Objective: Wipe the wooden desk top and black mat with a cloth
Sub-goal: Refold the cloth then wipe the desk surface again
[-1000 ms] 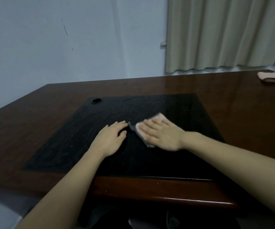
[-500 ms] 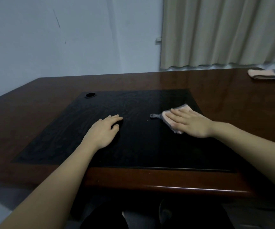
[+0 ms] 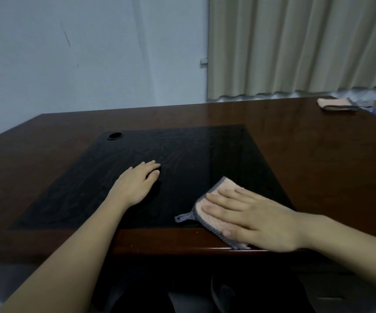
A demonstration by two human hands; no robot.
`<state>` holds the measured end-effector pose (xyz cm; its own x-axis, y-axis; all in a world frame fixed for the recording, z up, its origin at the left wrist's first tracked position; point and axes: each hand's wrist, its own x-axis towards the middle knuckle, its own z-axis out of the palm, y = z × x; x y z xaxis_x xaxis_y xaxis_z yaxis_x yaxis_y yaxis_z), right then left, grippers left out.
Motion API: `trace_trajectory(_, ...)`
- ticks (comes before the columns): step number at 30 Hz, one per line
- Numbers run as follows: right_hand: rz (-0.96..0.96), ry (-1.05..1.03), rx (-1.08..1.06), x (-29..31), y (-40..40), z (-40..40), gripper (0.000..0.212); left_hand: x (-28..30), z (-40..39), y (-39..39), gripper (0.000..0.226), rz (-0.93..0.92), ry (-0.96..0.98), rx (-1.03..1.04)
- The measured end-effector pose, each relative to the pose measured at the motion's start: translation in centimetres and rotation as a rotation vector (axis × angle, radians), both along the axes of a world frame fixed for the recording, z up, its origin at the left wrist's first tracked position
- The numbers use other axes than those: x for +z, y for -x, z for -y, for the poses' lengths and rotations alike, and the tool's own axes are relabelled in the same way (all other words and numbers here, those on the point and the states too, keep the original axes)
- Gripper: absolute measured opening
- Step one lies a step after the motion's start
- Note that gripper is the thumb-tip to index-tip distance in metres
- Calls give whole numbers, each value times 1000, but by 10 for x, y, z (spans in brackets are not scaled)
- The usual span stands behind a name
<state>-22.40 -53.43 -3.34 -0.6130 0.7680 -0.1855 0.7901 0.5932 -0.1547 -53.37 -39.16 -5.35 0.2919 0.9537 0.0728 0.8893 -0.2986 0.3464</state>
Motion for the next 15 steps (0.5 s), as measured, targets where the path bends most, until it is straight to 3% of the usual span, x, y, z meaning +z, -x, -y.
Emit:
trace_trajectory(4,14,-3,-174,2,-30,-39,68,0,0,0,49,-4,4,-3)
trace_trajectory(8,47,-54,-364,-8,-32,-85,118,1,1,0,50,-26,5,0)
trace_trajectory(9,58,-59,-399,-8,-23,-90,117,1,1,-1,50,-31,6,0)
trace_trajectory(12,52,-42,-421,-10,15,-87,67,2,2,-2,51,-39,7,2)
trace_trajectory(15,55,-51,-294,-9,42,-58,60,1,2,-1,52,-51,5,0)
